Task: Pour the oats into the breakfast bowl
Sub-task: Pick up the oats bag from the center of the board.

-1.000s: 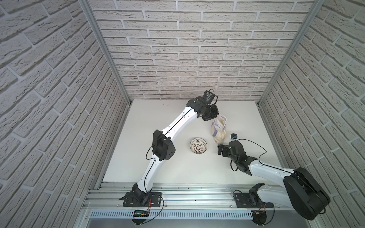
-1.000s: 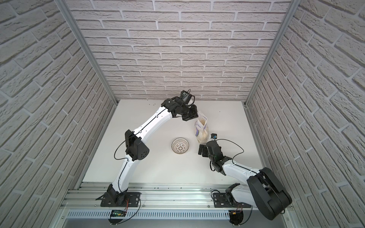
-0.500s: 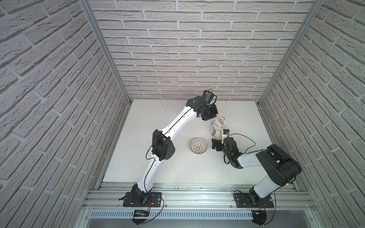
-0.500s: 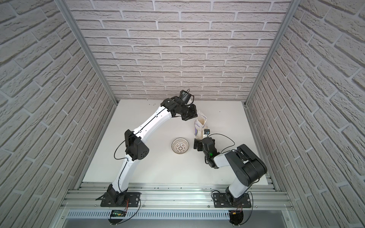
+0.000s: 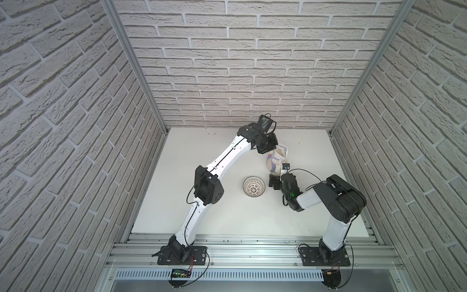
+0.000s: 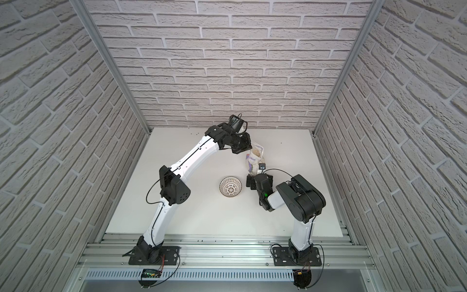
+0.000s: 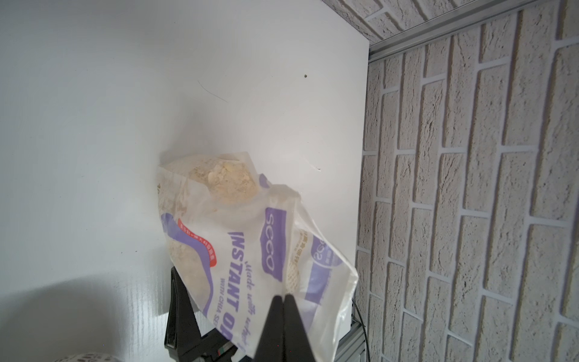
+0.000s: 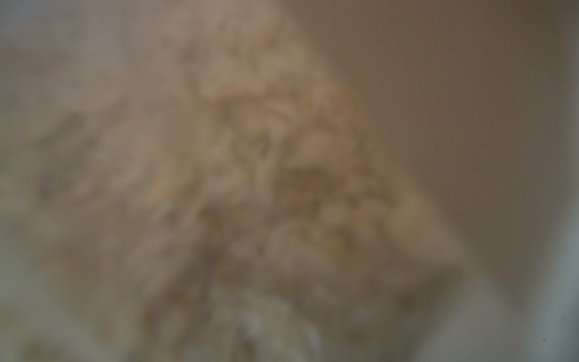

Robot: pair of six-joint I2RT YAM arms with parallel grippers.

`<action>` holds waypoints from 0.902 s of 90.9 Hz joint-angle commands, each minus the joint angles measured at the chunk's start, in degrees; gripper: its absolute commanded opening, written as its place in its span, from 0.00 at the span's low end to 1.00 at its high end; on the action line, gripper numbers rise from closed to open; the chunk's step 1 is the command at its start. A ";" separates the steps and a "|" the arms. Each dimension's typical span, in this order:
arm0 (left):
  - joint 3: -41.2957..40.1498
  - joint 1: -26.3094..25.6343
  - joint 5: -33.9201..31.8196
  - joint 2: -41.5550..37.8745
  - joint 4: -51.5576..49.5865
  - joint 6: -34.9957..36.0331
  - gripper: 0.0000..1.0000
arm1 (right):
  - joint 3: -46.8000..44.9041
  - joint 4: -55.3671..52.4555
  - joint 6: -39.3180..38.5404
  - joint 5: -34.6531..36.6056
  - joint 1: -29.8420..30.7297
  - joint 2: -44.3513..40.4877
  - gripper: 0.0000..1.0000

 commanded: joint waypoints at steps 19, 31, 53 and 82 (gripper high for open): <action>1.99 0.07 1.85 0.61 2.62 -0.48 0.00 | 0.40 1.99 -2.71 -0.31 0.12 -2.43 0.22; 1.89 0.70 2.18 -0.06 2.29 0.05 0.00 | 1.42 -4.35 -3.26 1.32 0.10 -6.27 0.04; 1.70 1.57 2.36 -2.02 1.61 2.28 0.00 | 2.56 -15.30 -3.77 1.87 0.46 -12.63 0.04; 0.49 2.36 2.02 -4.91 0.88 5.86 0.35 | 6.46 -29.87 -4.81 2.17 1.02 -18.69 0.04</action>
